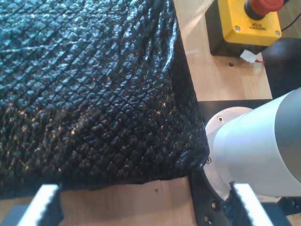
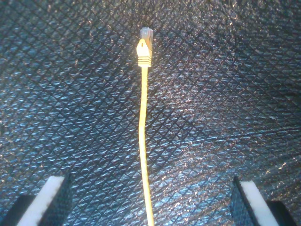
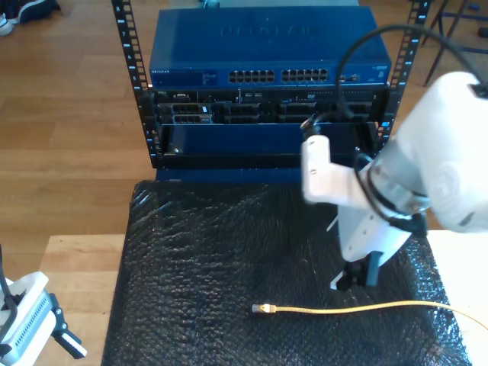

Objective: Grab the cable and plug it in

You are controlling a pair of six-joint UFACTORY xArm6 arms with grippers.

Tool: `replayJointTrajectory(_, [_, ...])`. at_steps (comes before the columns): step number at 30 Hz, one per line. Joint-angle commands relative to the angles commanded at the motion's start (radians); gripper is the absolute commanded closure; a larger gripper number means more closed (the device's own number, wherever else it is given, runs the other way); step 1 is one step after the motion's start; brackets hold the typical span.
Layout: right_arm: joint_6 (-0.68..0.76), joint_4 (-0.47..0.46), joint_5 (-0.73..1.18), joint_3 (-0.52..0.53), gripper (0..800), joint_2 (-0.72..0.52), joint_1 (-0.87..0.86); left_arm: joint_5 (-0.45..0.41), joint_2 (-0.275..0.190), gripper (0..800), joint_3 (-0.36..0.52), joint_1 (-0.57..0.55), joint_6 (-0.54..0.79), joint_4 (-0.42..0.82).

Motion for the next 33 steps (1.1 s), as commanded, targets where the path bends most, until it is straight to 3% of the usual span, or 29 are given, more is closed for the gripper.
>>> replayJointTrajectory(21, [0.184, -0.164, -0.180, -0.002, 14, 0.206, 0.212, -0.063, 0.002, 0, 0.005, -0.046, -0.054, -0.034])
replayJointTrajectory(33, [0.215, -0.173, -0.272, 0.023, 16, 0.275, 0.253, -0.071, 0.002, 0, 0.002, -0.097, -0.124, -0.034])
